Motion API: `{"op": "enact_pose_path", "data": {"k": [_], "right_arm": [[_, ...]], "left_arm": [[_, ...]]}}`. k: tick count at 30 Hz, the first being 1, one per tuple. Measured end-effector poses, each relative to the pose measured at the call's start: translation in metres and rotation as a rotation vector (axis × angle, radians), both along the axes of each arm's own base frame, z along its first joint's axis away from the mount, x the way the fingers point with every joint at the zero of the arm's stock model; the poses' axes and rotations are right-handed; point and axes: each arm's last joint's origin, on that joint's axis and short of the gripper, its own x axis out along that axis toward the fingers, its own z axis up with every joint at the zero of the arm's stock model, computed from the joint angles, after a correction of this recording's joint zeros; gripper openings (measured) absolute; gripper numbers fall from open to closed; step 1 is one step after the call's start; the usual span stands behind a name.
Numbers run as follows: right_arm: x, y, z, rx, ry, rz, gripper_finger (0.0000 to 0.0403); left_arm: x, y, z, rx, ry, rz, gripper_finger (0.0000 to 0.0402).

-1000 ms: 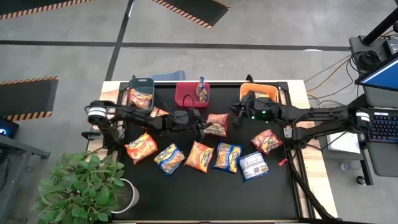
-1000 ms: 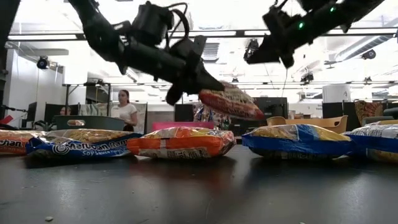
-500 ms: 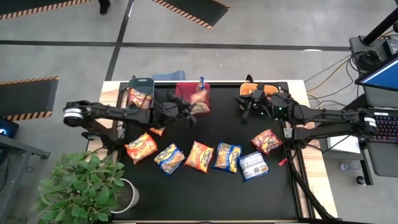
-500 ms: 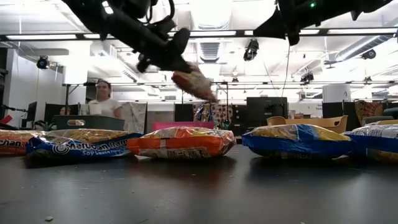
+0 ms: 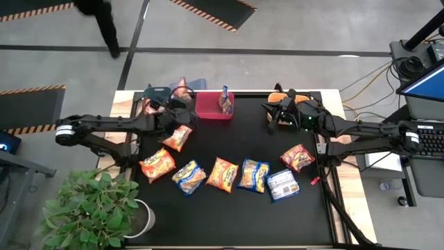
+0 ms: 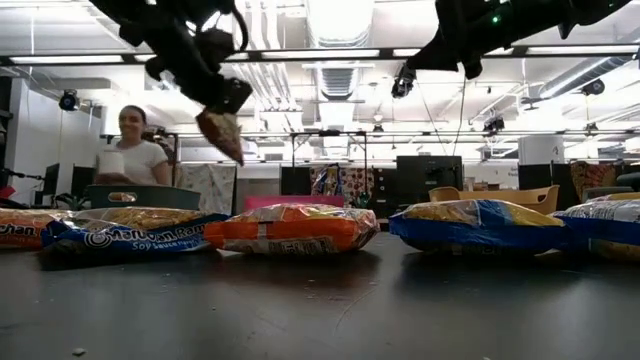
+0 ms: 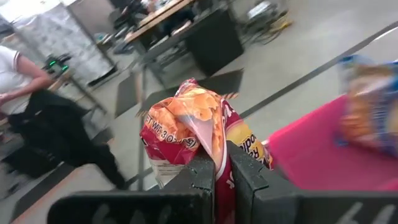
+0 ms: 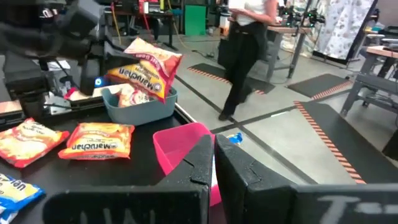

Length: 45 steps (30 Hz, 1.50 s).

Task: Sort Maruchan noodles
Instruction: Put the red noodle pack into the gray bin

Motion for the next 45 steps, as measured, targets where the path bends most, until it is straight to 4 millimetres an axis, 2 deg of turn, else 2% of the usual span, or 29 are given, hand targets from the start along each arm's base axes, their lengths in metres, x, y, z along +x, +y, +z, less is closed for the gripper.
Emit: {"op": "enact_pose_path", "data": {"k": [6, 24, 34, 45], "right_arm": [[0.003, -0.004, -0.005, 0.015, 0.018, -0.016, 0.0009], [0.018, -0.024, -0.027, 0.066, 0.114, -0.079, 0.0009], [0.025, -0.026, -0.028, 0.078, 0.124, -0.080, 0.0009], [0.025, -0.026, -0.028, 0.065, 0.128, -0.077, 0.0009]], "left_arm": [[-0.013, 0.017, -0.009, -0.039, 0.069, 0.097, 0.0001], [-0.042, 0.035, -0.021, -0.119, 0.335, 0.218, 0.0002], [-0.051, 0.057, -0.028, -0.344, 0.264, 0.160, 0.0003], [-0.059, 0.068, -0.029, -0.377, 0.253, 0.187, 0.0003]]}}
